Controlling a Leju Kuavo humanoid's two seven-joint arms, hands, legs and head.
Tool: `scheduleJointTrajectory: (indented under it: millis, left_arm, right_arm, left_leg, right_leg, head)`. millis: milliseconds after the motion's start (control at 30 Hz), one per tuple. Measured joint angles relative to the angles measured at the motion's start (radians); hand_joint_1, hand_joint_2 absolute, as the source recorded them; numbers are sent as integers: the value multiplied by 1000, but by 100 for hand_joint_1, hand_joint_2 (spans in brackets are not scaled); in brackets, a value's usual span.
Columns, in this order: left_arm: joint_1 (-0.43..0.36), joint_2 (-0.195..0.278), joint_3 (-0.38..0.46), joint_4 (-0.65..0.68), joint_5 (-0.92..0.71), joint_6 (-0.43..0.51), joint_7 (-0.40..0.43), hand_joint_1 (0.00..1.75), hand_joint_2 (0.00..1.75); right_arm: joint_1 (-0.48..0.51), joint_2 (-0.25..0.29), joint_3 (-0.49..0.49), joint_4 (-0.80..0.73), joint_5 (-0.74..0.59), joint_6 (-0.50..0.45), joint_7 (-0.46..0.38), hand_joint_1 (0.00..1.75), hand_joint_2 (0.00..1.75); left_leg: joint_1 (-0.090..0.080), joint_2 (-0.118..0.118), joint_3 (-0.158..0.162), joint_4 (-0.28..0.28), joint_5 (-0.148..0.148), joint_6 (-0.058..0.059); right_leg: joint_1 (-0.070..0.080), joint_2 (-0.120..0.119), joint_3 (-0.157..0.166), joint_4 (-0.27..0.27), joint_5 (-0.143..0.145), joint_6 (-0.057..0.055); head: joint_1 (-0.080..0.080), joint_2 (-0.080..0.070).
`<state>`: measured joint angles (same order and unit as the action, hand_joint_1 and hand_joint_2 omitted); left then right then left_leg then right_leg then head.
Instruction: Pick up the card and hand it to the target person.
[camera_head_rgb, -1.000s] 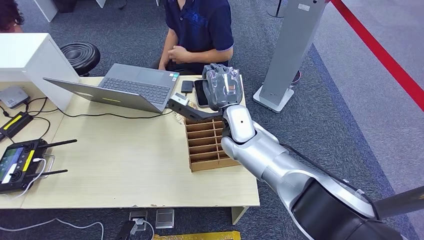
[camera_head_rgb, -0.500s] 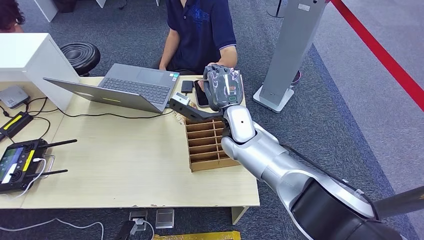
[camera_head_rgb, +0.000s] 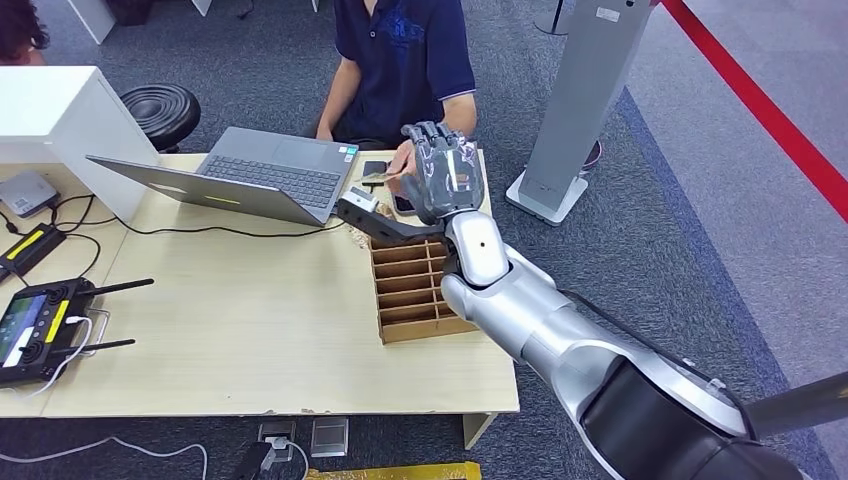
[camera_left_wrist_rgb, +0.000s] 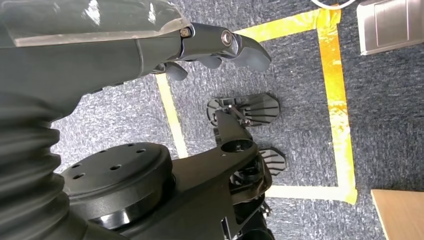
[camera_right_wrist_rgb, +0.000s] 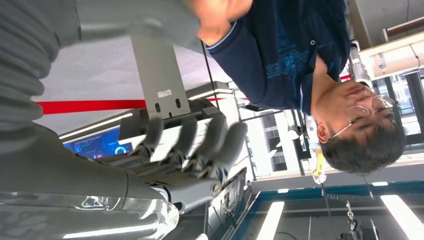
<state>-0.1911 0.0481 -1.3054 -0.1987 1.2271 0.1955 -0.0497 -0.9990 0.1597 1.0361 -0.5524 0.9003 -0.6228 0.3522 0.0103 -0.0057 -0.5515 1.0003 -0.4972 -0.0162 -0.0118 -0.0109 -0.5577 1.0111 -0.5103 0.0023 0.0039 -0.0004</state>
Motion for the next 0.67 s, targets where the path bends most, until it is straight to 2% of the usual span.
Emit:
scheduleJointTrajectory:
  millis: [167,267,333,500,567,667]
  left_arm:
    - [2,0,-1,0,12,12,4,0,0]
    - [5,0,-1,0,21,17,0,0,0]
    - [10,0,-1,0,29,20,-5,0,0]
    - [28,2,0,0,53,28,-21,0,0]
    - [39,3,0,0,61,29,-28,0,0]
    - [53,6,2,0,71,29,-37,0,0]
  right_arm:
    - [3,0,-2,-1,-48,-12,-27,0,175]
    - [14,0,-15,-11,-132,-18,-75,0,175]
    - [31,0,-33,-28,-244,-10,-138,0,175]
    - [107,-16,-97,-113,-628,58,-321,0,175]
    - [149,-39,-119,-171,-743,81,-347,0,175]
    - [207,-82,-141,-255,-844,111,-363,0,175]
  left_leg:
    - [0,0,0,0,0,0]
    - [0,0,0,0,0,0]
    - [0,0,0,0,0,0]
    - [0,0,0,0,0,0]
    - [0,0,0,0,0,0]
    - [0,0,0,0,0,0]
  right_leg:
    - [0,0,0,0,0,0]
    - [0,0,0,0,0,0]
    - [0,0,0,0,0,0]
    - [0,0,0,0,0,0]
    - [0,0,0,0,0,0]
    - [0,0,0,-1,0,0]
  head:
    - [1,0]
    - [1,0]
    - [1,0]
    - [0,0]
    - [0,0]
    - [1,0]
